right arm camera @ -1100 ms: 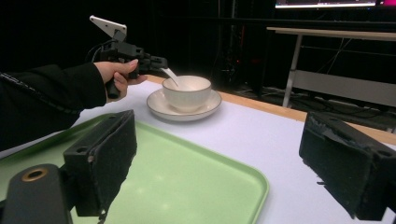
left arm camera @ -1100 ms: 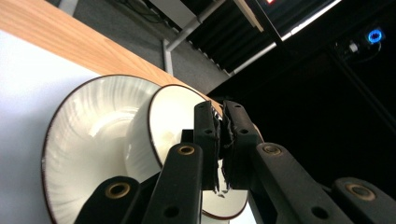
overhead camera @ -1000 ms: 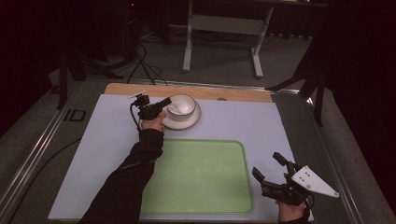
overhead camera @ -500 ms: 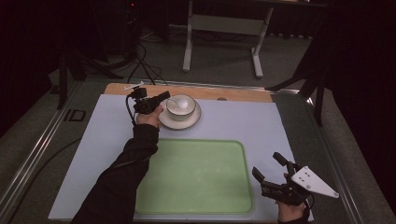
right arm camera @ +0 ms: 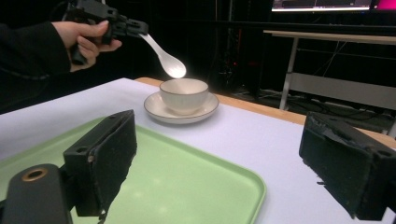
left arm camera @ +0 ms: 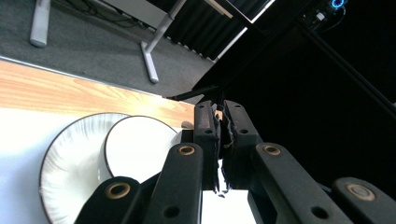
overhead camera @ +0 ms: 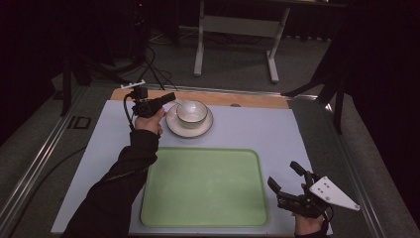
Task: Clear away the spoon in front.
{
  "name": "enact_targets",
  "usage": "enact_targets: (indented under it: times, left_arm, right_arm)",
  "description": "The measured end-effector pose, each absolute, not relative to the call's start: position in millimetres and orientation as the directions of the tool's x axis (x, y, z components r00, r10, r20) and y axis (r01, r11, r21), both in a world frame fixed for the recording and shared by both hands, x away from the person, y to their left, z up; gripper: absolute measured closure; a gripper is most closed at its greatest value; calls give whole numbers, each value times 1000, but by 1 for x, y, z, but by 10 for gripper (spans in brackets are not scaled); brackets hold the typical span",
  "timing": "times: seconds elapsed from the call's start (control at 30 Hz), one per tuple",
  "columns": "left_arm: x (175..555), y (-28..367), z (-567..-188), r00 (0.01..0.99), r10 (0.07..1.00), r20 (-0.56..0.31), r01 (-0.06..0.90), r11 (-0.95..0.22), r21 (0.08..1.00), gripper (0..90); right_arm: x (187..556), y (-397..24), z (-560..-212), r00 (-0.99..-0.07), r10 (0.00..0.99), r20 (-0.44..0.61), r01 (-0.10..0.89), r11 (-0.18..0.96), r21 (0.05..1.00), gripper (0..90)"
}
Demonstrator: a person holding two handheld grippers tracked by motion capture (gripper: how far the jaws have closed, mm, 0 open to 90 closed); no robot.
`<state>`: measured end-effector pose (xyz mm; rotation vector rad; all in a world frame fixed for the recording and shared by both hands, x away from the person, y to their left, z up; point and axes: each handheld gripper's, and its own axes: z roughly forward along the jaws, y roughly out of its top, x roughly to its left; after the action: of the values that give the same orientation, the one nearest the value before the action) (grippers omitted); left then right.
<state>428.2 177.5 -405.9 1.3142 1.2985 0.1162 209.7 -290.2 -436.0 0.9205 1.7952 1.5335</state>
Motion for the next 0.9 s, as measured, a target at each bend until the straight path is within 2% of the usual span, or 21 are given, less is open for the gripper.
enact_targets:
  times: [0.3,0.9]
  left_arm:
    - [412,190,-390,406,690,-599,594,298,747,857]
    - [376,192,-360,577,630,-519,628,63,776,857]
  right_arm:
    - [211,-288,-437,-578,816,-11,130,105,986,111]
    - [211,-287,-437,-578,816,-18,128,113,985,111]
